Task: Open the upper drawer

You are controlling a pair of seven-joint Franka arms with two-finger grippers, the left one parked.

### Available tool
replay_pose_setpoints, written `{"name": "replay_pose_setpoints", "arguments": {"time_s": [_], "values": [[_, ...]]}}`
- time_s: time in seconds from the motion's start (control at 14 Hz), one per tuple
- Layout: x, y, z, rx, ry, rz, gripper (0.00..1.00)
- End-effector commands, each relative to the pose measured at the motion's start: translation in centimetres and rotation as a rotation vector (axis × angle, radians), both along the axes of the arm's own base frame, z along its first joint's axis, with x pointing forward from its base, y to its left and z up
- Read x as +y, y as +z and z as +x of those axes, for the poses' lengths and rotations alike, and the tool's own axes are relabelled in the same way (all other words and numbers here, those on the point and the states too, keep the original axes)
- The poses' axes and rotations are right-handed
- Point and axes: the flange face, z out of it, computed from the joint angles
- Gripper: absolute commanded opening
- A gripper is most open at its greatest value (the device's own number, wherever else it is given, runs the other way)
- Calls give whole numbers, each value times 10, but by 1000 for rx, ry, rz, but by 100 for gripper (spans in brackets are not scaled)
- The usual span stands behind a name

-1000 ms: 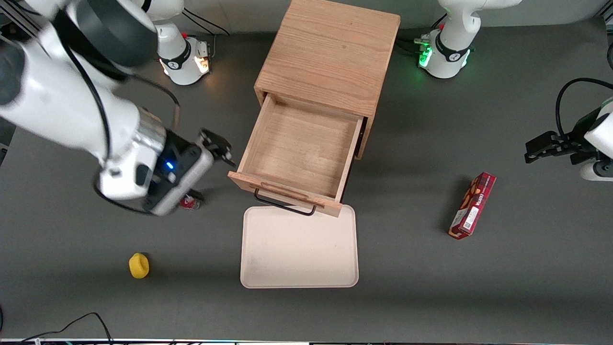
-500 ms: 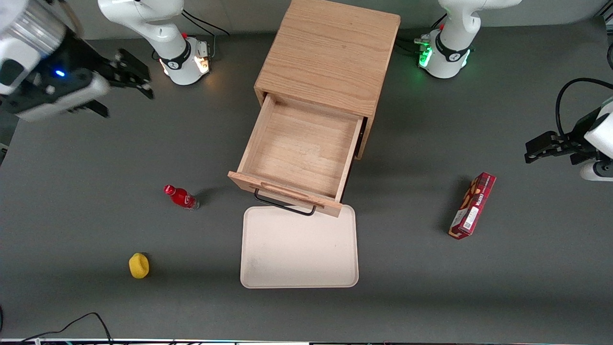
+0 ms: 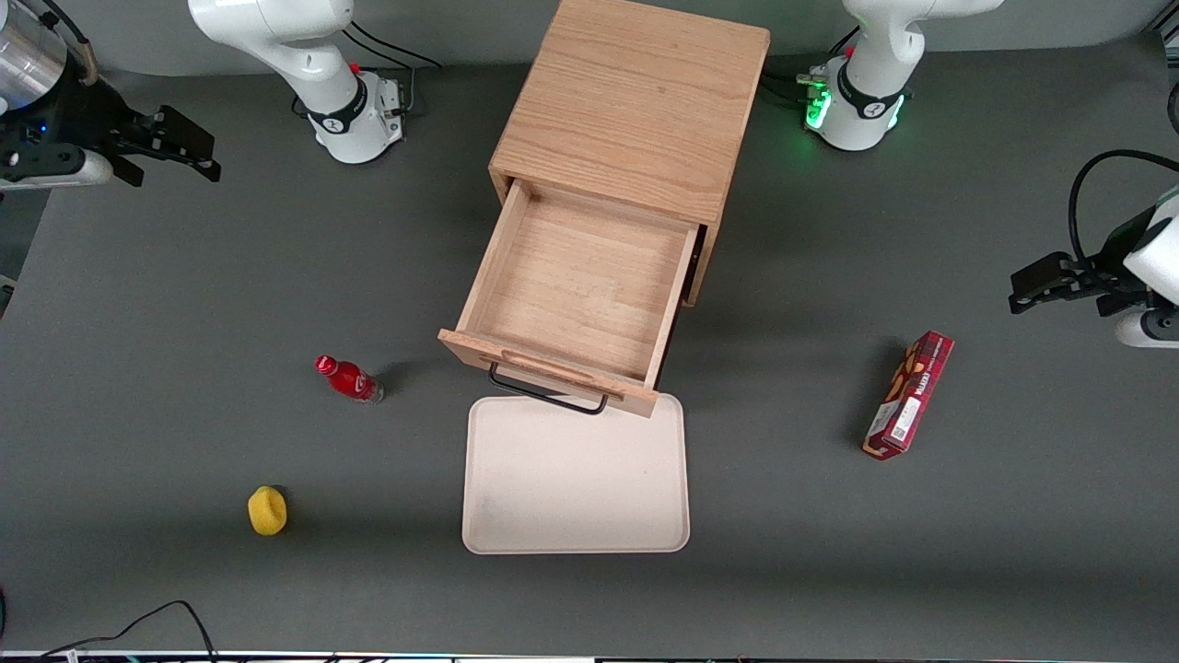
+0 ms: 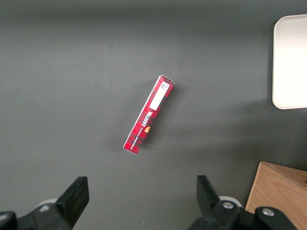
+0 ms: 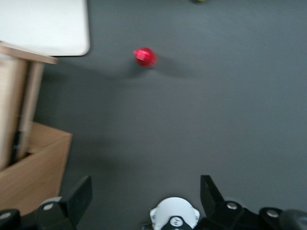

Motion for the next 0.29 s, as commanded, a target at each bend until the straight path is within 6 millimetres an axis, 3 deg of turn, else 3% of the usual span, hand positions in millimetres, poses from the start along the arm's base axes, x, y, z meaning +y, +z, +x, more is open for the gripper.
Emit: {"name": "replay_pose_setpoints", "arguments": {"time_s": [0.0,0.21], "values": [[-17,2,-11,-47,-48,-43,100],[-23,18,-3,-52,-64,-40,100]]}}
